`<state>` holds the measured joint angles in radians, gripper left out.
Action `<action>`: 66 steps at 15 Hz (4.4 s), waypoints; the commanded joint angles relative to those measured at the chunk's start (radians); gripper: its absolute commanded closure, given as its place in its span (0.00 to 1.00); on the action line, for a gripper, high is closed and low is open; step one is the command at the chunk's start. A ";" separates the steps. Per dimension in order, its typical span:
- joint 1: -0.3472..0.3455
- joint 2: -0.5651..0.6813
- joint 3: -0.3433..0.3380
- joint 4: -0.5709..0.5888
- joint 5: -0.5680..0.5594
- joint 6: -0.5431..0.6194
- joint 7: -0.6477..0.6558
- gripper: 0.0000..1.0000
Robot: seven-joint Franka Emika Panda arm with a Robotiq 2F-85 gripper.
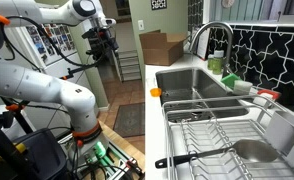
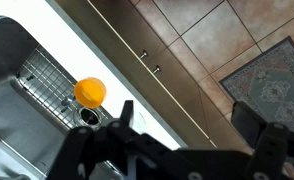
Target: Pick up the clear lunch box and put it in the orange lunch box lid, pick up the orange lunch box lid and clear lunch box together and put them in the sink
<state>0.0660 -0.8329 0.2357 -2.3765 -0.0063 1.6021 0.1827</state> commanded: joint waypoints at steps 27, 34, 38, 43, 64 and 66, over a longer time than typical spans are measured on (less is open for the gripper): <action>-0.198 0.493 -0.174 -0.080 0.039 0.554 0.250 0.00; -0.200 0.566 -0.183 -0.093 0.049 0.696 0.312 0.00; -0.194 0.597 -0.187 -0.089 0.049 0.709 0.319 0.09; -0.193 0.611 -0.196 -0.087 0.050 0.701 0.315 0.55; -0.305 0.327 -0.297 -0.146 0.015 0.465 0.271 0.97; -0.328 0.338 -0.300 -0.160 0.004 0.481 0.275 0.97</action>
<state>-0.2330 -0.4844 -0.0592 -2.4942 0.0195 2.0646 0.4294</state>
